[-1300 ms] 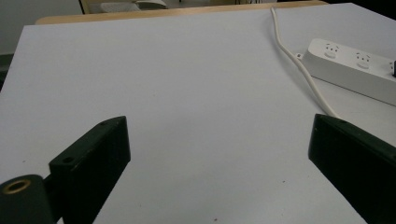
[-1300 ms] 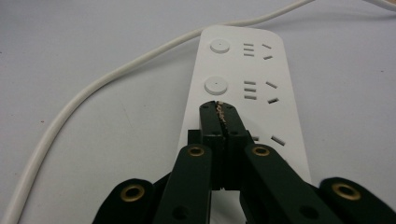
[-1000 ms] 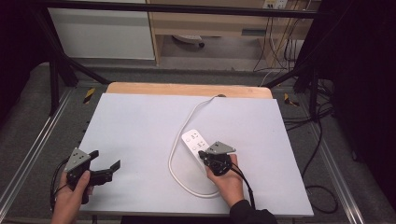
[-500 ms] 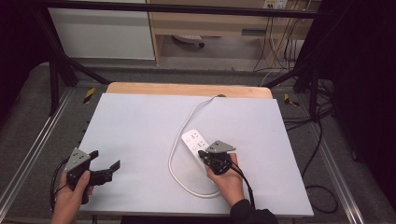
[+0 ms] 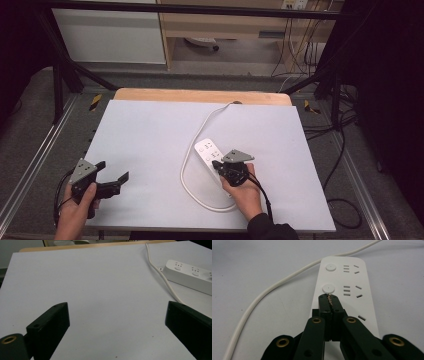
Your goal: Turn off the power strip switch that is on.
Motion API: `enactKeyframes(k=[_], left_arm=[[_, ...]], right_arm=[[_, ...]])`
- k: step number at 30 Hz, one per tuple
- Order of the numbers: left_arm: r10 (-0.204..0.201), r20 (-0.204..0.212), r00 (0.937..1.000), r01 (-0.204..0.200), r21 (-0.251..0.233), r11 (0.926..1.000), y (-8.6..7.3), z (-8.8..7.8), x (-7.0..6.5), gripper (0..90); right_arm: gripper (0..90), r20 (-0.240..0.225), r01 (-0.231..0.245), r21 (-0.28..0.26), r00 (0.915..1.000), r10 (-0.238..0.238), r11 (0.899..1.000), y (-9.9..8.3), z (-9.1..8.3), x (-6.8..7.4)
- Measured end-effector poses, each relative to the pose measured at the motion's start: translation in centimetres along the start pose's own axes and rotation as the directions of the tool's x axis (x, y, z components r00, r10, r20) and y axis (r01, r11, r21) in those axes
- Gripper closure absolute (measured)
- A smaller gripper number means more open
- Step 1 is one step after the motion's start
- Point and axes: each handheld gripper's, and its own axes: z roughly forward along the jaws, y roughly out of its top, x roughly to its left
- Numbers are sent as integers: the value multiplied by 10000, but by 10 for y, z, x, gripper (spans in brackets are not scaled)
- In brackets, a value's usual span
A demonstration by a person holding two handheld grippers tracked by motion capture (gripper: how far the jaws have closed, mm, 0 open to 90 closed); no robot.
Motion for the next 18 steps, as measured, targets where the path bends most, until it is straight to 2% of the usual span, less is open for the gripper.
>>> enactKeyframes(k=[6, 13, 18], left_arm=[[-3, 32, 10000, 3, -50, 10000, 0, 0, 0, 56], [19, 60, 10000, -19, -33, 10000, 0, 0, 0, 56], [-8, 35, 10000, 8, 20, 10000, 0, 0, 1, 56]], right_arm=[[900, -63, -293, 104, 9995, 293, 9995, 2, -2, 1], [900, -315, -314, -191, 9990, 308, 9993, 6, -6, 3], [825, -311, -402, -381, 9988, 390, 9985, 9, -10, 1]])
